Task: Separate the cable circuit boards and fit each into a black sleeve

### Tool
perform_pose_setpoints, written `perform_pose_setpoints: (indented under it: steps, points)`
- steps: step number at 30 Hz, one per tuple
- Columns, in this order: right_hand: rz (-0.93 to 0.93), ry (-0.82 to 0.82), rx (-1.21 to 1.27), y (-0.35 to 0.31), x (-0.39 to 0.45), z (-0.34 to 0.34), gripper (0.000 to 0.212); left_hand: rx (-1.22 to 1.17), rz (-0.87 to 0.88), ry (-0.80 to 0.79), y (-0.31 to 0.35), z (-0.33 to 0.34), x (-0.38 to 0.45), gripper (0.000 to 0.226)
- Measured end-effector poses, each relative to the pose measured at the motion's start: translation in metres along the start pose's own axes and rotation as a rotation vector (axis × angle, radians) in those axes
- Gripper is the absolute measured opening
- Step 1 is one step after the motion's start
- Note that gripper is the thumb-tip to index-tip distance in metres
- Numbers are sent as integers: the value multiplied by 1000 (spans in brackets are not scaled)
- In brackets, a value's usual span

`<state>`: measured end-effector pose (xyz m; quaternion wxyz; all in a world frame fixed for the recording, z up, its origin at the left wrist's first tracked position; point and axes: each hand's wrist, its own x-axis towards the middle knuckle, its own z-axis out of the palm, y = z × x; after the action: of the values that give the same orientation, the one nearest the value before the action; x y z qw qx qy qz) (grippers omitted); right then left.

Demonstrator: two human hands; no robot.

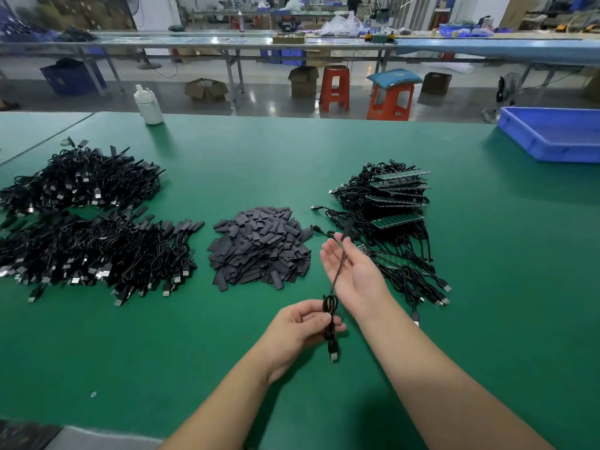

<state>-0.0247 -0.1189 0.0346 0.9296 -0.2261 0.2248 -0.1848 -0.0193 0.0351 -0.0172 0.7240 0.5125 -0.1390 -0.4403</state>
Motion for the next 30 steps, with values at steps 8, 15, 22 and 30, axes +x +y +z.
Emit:
perform_pose_setpoints:
  steps: [8, 15, 22, 30]
  points:
    - [-200, -44, -1378, -14, -3, -26, 34, 581, 124, 384, 72, -48, 5, 24]
    - [-412, 187, -2161, -48, -4, -74, 32, 1435, 228, 969, 153, -161, 16, 27]
    - [-285, 131, -2474, -50, -5, -90, 45, 1793, -120, 1009, 152, -222, 15, 36]
    - [-239, 150, -2457, -38, -3, -80, 33, 1702, 350, 847, 116, -145, 38, 23]
